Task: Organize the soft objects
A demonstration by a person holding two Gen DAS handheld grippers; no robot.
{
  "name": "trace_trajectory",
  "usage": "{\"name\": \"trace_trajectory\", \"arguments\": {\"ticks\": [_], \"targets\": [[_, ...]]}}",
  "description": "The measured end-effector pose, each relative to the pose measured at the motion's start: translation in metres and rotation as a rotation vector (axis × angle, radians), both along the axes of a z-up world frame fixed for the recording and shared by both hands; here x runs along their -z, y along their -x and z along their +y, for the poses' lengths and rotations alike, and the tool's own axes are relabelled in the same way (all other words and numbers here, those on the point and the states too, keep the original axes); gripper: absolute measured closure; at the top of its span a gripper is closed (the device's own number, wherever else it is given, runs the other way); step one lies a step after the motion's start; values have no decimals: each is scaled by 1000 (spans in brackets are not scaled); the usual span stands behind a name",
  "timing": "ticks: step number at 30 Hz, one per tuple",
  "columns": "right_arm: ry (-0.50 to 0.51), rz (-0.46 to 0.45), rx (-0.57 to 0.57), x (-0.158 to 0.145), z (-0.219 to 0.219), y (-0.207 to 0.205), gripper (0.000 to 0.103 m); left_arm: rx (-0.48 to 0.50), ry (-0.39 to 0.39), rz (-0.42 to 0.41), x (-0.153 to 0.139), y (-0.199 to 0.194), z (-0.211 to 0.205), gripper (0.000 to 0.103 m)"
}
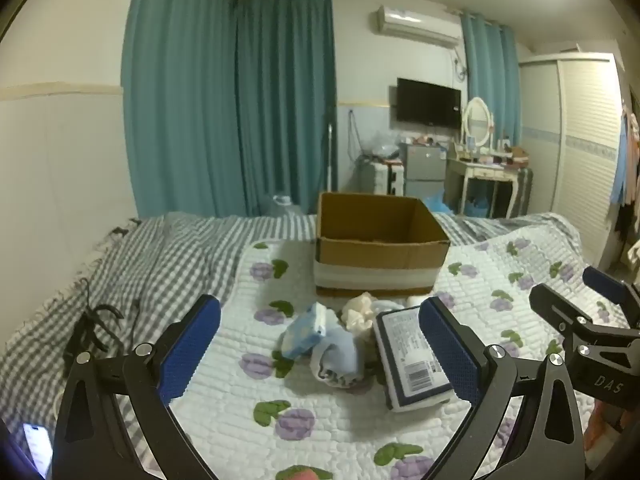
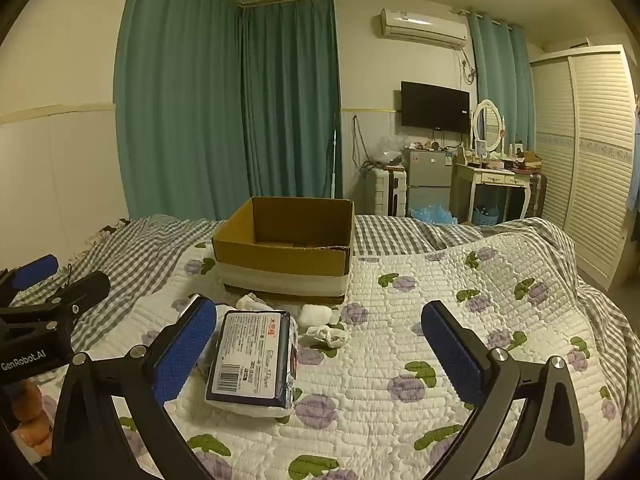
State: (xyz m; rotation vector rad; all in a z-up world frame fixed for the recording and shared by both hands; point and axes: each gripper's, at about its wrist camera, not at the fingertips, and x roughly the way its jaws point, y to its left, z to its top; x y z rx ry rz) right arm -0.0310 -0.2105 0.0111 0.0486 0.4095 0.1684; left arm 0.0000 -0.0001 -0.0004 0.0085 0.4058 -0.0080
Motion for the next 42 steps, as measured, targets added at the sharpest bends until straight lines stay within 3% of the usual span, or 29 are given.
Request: {"name": "trace_trajectory", "arguments": {"ticks": [42], "targets": [[15,0,-9,1,6,0,0,-5,-10,-5,-2,2,-1,2]]}}
